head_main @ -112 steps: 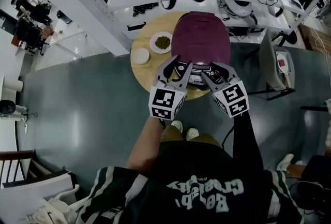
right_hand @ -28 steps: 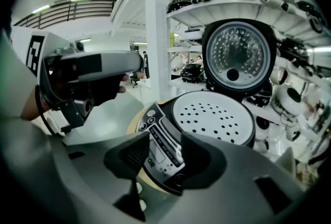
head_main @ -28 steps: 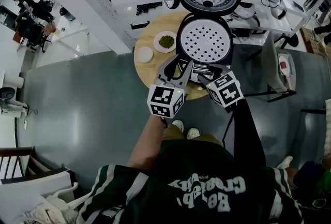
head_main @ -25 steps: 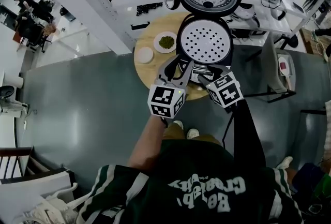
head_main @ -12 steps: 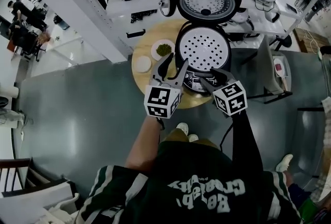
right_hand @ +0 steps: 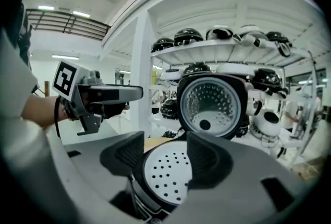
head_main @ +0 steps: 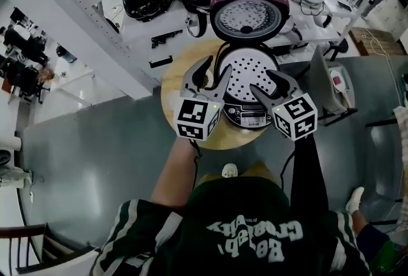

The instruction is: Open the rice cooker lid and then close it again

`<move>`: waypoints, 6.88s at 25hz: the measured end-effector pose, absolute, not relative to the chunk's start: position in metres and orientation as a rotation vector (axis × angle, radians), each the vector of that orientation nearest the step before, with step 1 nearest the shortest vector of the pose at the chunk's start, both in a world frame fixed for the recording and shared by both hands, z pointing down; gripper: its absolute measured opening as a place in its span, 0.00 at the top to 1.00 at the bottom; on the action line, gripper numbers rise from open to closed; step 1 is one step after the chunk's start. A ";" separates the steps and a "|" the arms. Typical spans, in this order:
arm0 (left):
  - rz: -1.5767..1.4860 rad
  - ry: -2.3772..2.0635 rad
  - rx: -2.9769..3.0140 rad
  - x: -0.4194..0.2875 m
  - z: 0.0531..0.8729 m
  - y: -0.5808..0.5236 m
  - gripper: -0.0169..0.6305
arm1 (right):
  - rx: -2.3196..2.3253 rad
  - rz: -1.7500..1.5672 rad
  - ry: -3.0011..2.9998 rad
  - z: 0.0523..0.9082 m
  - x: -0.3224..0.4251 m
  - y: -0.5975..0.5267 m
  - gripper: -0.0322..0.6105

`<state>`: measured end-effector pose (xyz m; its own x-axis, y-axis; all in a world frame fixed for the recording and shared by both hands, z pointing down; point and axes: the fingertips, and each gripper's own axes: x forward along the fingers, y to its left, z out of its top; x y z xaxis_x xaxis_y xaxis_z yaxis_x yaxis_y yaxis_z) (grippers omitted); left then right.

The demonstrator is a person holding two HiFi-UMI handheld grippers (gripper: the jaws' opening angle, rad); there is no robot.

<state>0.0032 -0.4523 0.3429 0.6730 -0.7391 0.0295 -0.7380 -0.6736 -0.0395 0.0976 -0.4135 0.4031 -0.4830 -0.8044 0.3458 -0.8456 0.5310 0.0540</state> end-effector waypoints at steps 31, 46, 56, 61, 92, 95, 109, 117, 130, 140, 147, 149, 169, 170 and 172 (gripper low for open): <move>-0.391 1.178 -2.646 0.038 0.279 -0.606 0.57 | 1.290 -0.279 -2.241 0.283 0.191 -0.584 0.40; -0.514 1.133 -2.648 0.076 0.296 -0.648 0.47 | 1.069 -0.219 -2.219 0.313 0.188 -0.627 0.36; -0.497 1.108 -2.668 0.069 0.297 -0.618 0.47 | 1.011 -0.212 -2.191 0.319 0.182 -0.596 0.36; -0.482 1.075 -2.694 0.064 0.302 -0.589 0.47 | 1.042 -0.190 -2.212 0.321 0.177 -0.569 0.36; -0.537 0.849 -3.058 0.050 0.436 -0.433 0.49 | 1.079 0.156 -2.184 0.449 0.142 -0.412 0.38; -0.571 0.839 -3.076 0.050 0.454 -0.425 0.49 | 1.070 0.189 -2.181 0.466 0.141 -0.404 0.40; -0.707 0.800 -3.172 0.048 0.511 -0.414 0.50 | 0.957 0.321 -2.150 0.522 0.134 -0.392 0.39; -0.699 0.814 -3.175 0.053 0.516 -0.412 0.48 | 0.975 0.391 -2.161 0.526 0.132 -0.393 0.34; -0.678 0.869 -3.135 0.054 0.519 -0.413 0.48 | 1.090 0.433 -2.235 0.524 0.131 -0.394 0.32; -0.497 0.983 -3.066 0.048 0.479 -0.416 0.46 | 1.406 0.200 -2.337 0.469 0.140 -0.396 0.34; -0.322 1.003 -2.984 0.040 0.416 -0.417 0.46 | 1.675 0.026 -2.363 0.414 0.145 -0.397 0.32; -0.265 1.025 -2.950 0.034 0.399 -0.420 0.46 | 1.707 -0.011 -2.368 0.404 0.143 -0.396 0.31; -0.072 1.339 -2.745 -0.009 0.365 -0.437 0.97 | 1.830 -0.146 -2.315 0.373 0.151 -0.386 0.95; -0.071 1.347 -2.745 -0.011 0.366 -0.438 0.97 | 1.832 -0.155 -2.304 0.374 0.151 -0.386 0.95; -0.071 1.360 -2.736 -0.012 0.366 -0.440 0.97 | 1.838 -0.169 -2.285 0.374 0.152 -0.387 0.95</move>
<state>-0.0122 -0.4398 0.3658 0.6038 -0.7971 0.0033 -0.7932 -0.6012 -0.0969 0.1522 -0.3868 0.3739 -0.2045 -0.9750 0.0868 -0.9517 0.2188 0.2155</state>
